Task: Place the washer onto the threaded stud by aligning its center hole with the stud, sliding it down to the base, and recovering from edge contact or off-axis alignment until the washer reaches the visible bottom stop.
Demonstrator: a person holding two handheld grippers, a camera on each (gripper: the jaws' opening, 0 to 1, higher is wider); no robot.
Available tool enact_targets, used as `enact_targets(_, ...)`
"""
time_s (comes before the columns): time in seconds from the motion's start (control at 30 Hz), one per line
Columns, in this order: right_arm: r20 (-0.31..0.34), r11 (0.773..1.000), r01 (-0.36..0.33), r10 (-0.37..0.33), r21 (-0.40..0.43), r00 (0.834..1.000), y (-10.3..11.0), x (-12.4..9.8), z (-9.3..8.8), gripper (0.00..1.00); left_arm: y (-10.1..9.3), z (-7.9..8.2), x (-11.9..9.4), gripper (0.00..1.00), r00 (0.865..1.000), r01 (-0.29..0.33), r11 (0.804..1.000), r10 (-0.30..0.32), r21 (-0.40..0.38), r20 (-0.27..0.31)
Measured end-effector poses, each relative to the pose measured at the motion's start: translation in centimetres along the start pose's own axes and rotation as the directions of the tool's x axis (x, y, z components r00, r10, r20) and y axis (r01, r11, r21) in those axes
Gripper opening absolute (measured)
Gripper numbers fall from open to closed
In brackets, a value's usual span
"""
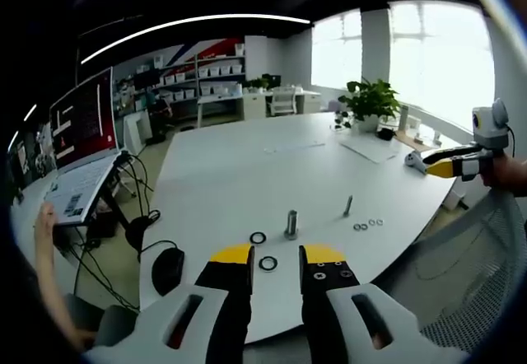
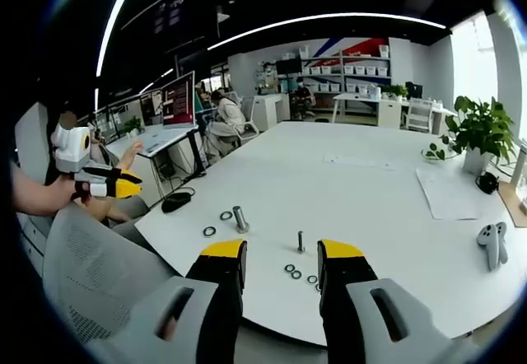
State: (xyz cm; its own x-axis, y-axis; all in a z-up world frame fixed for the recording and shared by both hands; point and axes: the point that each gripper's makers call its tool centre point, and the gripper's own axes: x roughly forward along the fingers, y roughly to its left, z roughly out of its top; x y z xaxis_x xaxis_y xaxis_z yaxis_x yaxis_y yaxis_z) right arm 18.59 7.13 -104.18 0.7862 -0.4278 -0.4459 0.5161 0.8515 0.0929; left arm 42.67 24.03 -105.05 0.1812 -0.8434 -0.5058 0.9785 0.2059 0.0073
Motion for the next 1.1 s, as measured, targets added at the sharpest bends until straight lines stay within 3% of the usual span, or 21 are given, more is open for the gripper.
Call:
enact_targets(0.37, -0.016, 1.0, -0.006, 0.006, 0.007, 1.0, -0.1, 0.3, -0.3, 0.37, -0.6, -0.1, 0.1, 0.2, 1.0, 0.014, 1.0, -0.015, -0.014, -0.009)
enact_targets(0.57, -0.063, 0.997, -0.032, 0.036, 0.065, 0.997, 0.1, 0.2, -1.0, 0.38, -1.2, -0.3, 0.1, 0.2, 0.999, 0.038, 0.999, -0.038, -0.012, -0.022)
enact_targets(0.73, -0.091, 0.998, -0.041, 0.046, 0.057, 0.995, -0.1, 0.0, -1.4, 0.39, -0.5, -0.4, 0.2, 0.2, 0.999, 0.034, 0.999, -0.034, -0.007, -0.018)
enact_targets(0.93, -0.129, 0.998, -0.064, 0.063, 0.002, 0.99, 0.7, 0.1, -2.7, 0.39, -1.2, 0.0, -0.1, 0.2, 0.999, 0.037, 0.999, -0.037, -0.008, -0.016)
enact_targets(1.1, -0.135, 0.996, -0.052, 0.061, 0.066, 0.989, 0.0, 0.2, -3.4, 0.39, -1.6, 0.2, -0.3, 0.2, 0.999, 0.044, 0.999, -0.044, -0.026, -0.016)
